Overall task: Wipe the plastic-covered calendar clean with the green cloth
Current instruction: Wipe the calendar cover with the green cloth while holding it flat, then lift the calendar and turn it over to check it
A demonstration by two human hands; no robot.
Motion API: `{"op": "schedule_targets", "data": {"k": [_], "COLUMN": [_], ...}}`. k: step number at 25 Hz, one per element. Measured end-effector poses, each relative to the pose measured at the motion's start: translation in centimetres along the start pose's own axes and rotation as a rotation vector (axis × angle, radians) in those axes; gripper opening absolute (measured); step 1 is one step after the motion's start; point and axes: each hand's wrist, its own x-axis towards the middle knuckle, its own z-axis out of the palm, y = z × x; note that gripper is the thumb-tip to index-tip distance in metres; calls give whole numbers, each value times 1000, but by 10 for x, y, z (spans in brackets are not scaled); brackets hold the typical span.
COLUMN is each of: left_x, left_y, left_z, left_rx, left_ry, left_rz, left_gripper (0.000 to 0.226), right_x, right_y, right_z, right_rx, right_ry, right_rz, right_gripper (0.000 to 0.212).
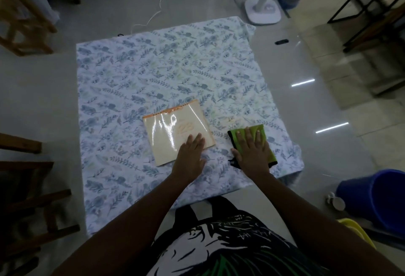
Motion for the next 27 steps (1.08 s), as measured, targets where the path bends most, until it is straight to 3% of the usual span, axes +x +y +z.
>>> {"op": "schedule_targets", "data": {"k": [5, 10, 13, 15, 17, 21, 24, 27], "left_x": [-10, -18, -11, -6, -5, -5, -4, -4], "left_y": [-21, -44, -59, -71, -76, -83, -85, -84], "left_z": [-9, -45, -57, -61, -67, -77, -75, -71], "left_rx": [-76, -213, -403, -524, -593, -746, -727, -710], "left_ry": [167, 322, 301, 287, 334, 415, 414, 421], "left_rz": [-125, -434, -610, -690, -736, -809, -799, -797], "left_gripper": [64, 63, 67, 66, 62, 48, 36, 30], "right_x": [14, 57, 82, 97, 106, 107, 103, 100], "right_y": [-22, -80, -109, -123, -130, -128, -128, -130], "right_z": [-16, -38, -41, -40, -42, -46, -51, -52], "right_rx": [102, 417, 481, 546, 597, 650, 697, 693], "right_ry": [130, 96, -112, -198, -205, -218, -208, -168], "right_rz": [-44, -189, -116, -17, 76, 177, 241, 241], "right_gripper": [49, 41, 42, 32, 21, 27, 27, 13]}}
